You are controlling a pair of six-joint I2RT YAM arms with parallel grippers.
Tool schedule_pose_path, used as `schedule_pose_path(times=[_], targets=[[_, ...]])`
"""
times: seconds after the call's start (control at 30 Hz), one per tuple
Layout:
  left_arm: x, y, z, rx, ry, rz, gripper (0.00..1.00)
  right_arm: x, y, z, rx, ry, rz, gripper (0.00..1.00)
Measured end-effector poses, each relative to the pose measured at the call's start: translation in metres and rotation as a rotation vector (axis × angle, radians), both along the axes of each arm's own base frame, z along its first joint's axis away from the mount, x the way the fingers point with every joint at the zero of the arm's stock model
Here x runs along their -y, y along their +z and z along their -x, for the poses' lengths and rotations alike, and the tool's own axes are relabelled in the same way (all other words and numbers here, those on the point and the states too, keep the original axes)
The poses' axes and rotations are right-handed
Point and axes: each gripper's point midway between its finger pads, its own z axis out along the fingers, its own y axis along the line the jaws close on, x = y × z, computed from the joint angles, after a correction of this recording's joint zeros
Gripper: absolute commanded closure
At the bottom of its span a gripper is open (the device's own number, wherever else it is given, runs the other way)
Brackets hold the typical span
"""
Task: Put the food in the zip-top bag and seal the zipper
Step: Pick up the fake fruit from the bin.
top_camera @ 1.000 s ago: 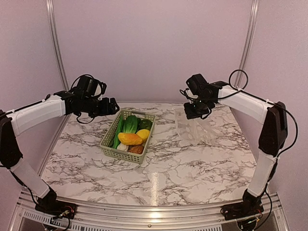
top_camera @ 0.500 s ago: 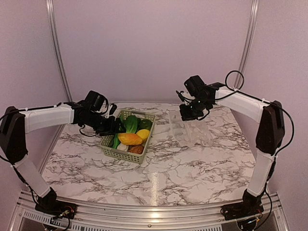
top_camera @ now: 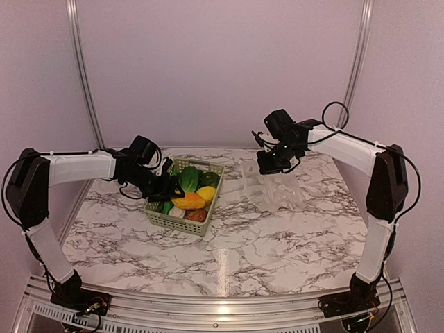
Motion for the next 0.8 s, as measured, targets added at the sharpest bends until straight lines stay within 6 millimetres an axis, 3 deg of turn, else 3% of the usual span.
schedule_pose_path(times=[0.33, 0.37, 0.5, 0.8], targets=[[0.015, 0.000, -0.004, -0.032, -0.012, 0.071, 0.62, 0.000, 0.000, 0.000, -0.001, 0.001, -0.002, 1.00], [0.017, 0.000, -0.006, -0.036, -0.011, 0.074, 0.61, 0.000, 0.000, 0.000, -0.001, 0.001, -0.002, 1.00], [0.020, 0.000, -0.011, -0.039, -0.006, 0.083, 0.42, 0.000, 0.000, 0.000, 0.000, 0.001, -0.001, 1.00], [0.029, 0.005, -0.007, -0.007, -0.068, 0.092, 0.32, -0.001, 0.000, -0.001, 0.006, 0.000, -0.002, 1.00]])
